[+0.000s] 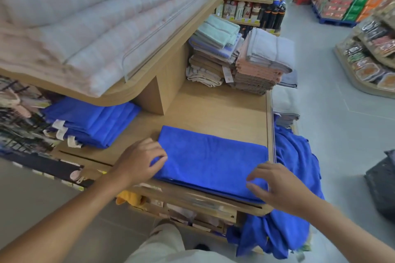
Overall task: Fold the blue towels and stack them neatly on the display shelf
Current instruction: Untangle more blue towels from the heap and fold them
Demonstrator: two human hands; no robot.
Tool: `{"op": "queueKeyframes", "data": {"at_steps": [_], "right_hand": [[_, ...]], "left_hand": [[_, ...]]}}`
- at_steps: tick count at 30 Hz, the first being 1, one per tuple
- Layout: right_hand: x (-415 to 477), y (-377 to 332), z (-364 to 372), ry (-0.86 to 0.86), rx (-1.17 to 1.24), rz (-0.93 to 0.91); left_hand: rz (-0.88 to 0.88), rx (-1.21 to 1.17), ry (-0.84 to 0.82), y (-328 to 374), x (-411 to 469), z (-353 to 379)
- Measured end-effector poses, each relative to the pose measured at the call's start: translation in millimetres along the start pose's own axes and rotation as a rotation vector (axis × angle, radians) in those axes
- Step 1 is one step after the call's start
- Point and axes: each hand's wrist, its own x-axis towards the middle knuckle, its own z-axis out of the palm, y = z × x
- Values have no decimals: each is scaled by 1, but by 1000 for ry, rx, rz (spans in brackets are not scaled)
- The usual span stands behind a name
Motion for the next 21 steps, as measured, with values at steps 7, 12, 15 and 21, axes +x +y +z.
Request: {"op": "queueKeyframes", "data": {"at_steps": [7, 12, 15, 21], "right_hand": [[99, -59, 57, 137, -5, 227], [67, -54, 88, 161, -148, 380], [44, -44, 97, 194, -206, 441], [63, -34, 92, 163, -205, 437]], "left_hand": [[-146, 75, -135, 45, 68, 65], [-192, 163, -201, 36, 44, 77], [-204, 173, -215, 30, 36, 79], [-223, 188, -234, 17, 51, 81]]}}
